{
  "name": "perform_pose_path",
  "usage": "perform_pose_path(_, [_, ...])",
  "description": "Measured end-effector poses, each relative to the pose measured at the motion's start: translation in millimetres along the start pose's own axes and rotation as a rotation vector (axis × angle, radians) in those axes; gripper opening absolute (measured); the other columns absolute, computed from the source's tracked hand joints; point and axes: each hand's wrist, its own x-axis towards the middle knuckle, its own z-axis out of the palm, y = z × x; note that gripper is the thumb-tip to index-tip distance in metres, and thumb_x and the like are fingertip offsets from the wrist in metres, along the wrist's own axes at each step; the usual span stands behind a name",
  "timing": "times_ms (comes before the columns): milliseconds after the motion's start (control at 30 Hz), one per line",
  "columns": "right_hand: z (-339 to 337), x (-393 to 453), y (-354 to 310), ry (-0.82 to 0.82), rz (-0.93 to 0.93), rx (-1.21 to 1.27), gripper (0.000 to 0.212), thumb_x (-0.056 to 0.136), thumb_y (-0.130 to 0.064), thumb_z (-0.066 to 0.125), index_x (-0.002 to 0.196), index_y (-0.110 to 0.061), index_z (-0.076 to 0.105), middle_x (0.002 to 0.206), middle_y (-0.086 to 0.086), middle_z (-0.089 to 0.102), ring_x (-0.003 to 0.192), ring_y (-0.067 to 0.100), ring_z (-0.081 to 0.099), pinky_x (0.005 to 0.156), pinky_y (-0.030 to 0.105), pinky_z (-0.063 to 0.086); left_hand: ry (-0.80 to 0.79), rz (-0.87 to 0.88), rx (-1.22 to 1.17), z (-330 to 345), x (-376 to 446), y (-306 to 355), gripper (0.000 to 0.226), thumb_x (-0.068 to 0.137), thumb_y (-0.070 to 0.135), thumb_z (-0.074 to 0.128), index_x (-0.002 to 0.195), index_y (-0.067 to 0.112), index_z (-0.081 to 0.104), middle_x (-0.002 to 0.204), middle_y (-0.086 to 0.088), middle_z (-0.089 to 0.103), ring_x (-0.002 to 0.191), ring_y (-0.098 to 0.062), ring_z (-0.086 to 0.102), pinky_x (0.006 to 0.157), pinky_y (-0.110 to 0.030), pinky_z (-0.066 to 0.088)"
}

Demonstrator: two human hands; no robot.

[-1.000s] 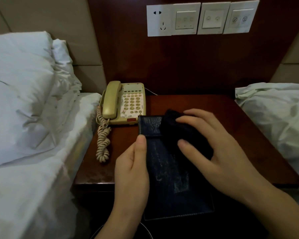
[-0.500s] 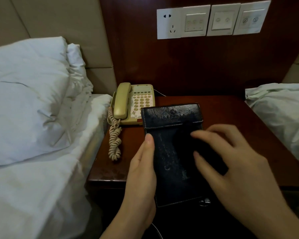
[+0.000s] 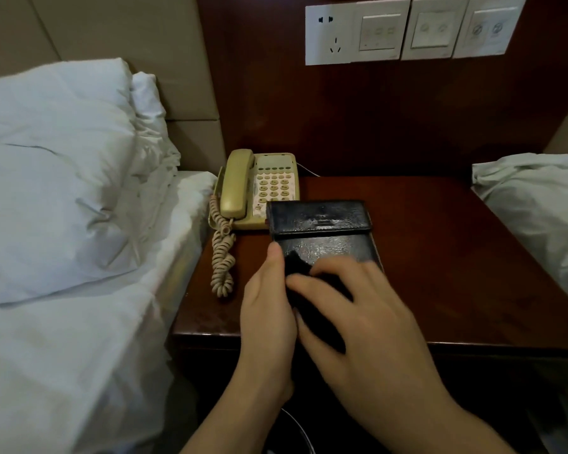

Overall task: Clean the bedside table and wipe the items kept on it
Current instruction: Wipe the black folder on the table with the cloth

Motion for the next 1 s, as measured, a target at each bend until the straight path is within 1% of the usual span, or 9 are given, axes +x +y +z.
perform_pose_path(133, [5.9,-19.9,-5.7,0.009,-0.056,0.001,0.030,0.086,-0.044,0.055,0.112,-0.033,0.065,0.106,-0.011,0.056,0.089,0.013,0.057,0.069,0.023,0.051,0.007,-0.073,-0.054,-8.5,2.6,1.0,0.039,0.106,0.037,0.048,0.095,0.014,0.077,0.088,-0.007,0.081,0.078,-0.019,0.078,0.070,-0.033,0.059])
perform_pose_path(233, [4.9,-12.6,-0.5,0.053,-0.048,-0.019,0.026,0.088,-0.040,0.060,0.111,-0.031,0.066,0.105,-0.010,0.055,0.089,0.013,0.055,0.068,0.027,0.052,-0.030,-0.047,0.004,-8.5,-3.1,-0.6,0.042,0.105,0.038,0.048,0.090,0.015,0.080,0.091,-0.006,0.081,0.091,-0.021,0.077,0.085,-0.042,0.058])
perform_pose_path(333, [3.4,3.1,1.5,0.115,0.060,-0.029,0.029,0.087,-0.035,0.061,0.115,-0.029,0.066,0.112,-0.008,0.055,0.098,0.014,0.052,0.072,0.031,0.053,0.016,-0.034,0.096,-2.4,-9.6,-2.2,0.050,0.104,0.040,0.047,0.068,0.031,0.080,0.073,0.019,0.075,0.071,0.006,0.070,0.071,-0.024,0.055])
perform_pose_path(433, [6.1,0.4,-9.4,0.131,0.076,0.013,0.035,0.086,-0.034,0.060,0.120,-0.028,0.064,0.117,-0.006,0.054,0.099,0.016,0.053,0.075,0.031,0.052,0.078,0.031,0.068,0.8,-7.3,-7.2,0.037,0.105,0.039,0.048,0.086,0.023,0.075,0.081,0.013,0.077,0.073,0.009,0.068,0.058,-0.005,0.048])
perform_pose_path(500, [7.5,-2.8,-12.6,0.112,0.039,0.003,0.037,0.086,-0.036,0.060,0.122,-0.029,0.064,0.116,-0.006,0.054,0.098,0.015,0.054,0.073,0.028,0.052,0.094,0.029,-0.014,0.2,-5.0,-5.5,0.035,0.104,0.038,0.050,0.083,0.024,0.075,0.077,0.017,0.077,0.071,0.009,0.070,0.060,-0.006,0.049])
perform_pose_path(600, [4.9,4.4,3.8,0.152,0.068,-0.026,0.033,0.089,-0.033,0.062,0.120,-0.026,0.066,0.113,-0.004,0.055,0.097,0.015,0.052,0.072,0.026,0.046,0.025,0.019,-0.041,2.5,-3.8,-4.7,0.035,0.103,0.039,0.051,0.104,0.017,0.078,0.100,0.002,0.081,0.094,-0.010,0.076,0.088,-0.028,0.059])
perform_pose_path(733, [-6.2,8.0,34.3,0.253,0.223,-0.101,0.033,0.090,-0.031,0.062,0.121,-0.021,0.068,0.113,0.000,0.055,0.095,0.016,0.049,0.073,0.024,0.036,-0.036,0.038,-0.047,6.4,-4.6,-3.0,0.042,0.107,0.036,0.044,0.096,0.014,0.078,0.091,-0.002,0.081,0.084,-0.015,0.078,0.069,-0.025,0.063])
perform_pose_path(800, [-4.5,3.2,31.6,0.273,0.256,-0.098,0.033,0.089,-0.031,0.061,0.120,-0.021,0.068,0.112,0.001,0.054,0.095,0.017,0.050,0.073,0.026,0.038,-0.032,0.064,-0.030,8.4,-4.7,-5.5,0.043,0.107,0.036,0.042,0.097,0.014,0.078,0.091,-0.002,0.081,0.086,-0.016,0.078,0.072,-0.027,0.064])
perform_pose_path(1000, [11.7,-12.9,-4.0,0.109,0.038,-0.006,0.036,0.089,-0.040,0.051,0.121,-0.031,0.062,0.112,-0.005,0.053,0.094,0.015,0.054,0.070,0.028,0.052,0.039,0.130,-0.051,5.3,4.6,-11.5,0.043,0.108,0.032,0.041,0.092,0.012,0.076,0.082,0.000,0.080,0.073,-0.008,0.075,0.062,-0.018,0.058])
